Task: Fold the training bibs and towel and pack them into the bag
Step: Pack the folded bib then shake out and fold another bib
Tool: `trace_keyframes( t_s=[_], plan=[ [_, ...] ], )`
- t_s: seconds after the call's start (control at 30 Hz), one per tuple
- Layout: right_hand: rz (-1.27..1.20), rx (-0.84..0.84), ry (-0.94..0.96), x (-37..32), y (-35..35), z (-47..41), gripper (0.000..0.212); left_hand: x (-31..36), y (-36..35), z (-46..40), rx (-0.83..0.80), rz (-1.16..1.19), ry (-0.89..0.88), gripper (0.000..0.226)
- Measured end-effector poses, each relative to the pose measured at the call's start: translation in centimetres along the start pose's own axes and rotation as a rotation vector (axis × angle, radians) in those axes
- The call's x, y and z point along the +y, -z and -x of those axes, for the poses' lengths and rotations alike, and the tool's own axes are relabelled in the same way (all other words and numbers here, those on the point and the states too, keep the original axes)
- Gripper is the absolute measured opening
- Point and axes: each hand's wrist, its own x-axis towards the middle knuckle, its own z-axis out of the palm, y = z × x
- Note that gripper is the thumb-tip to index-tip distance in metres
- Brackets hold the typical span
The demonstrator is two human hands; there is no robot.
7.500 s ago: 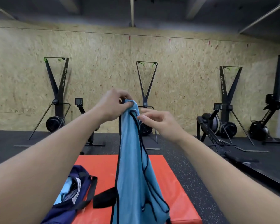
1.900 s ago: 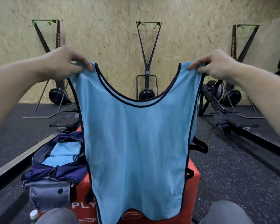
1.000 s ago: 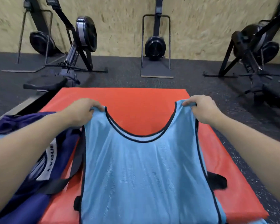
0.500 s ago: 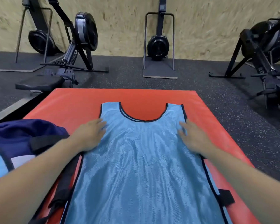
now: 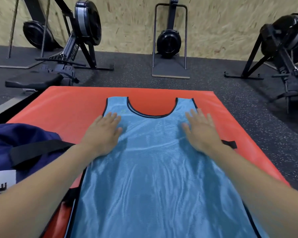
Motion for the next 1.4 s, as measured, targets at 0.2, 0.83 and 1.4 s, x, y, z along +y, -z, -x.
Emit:
trace_keyframes(
  t_s=[0.2,0.83,1.4],
  plan=[
    [-0.185,-0.163,0.295,-13.0,-2.1,1.9,0.058,5.6,-2.8,2.1,-0.033,0.189,-0.01,0.095],
    [-0.214,-0.13,0.24,-14.5,-3.0,2.9,0.057,5.7,-3.3,2.6,0.018,0.201,-0.005,0.093],
    [-0.17,-0.043,-0.115,-1.7,-3.2,3.0,0.061,-2.9,1.6,7.8,0.019,0.258,0.121,0.045]
  ],
)
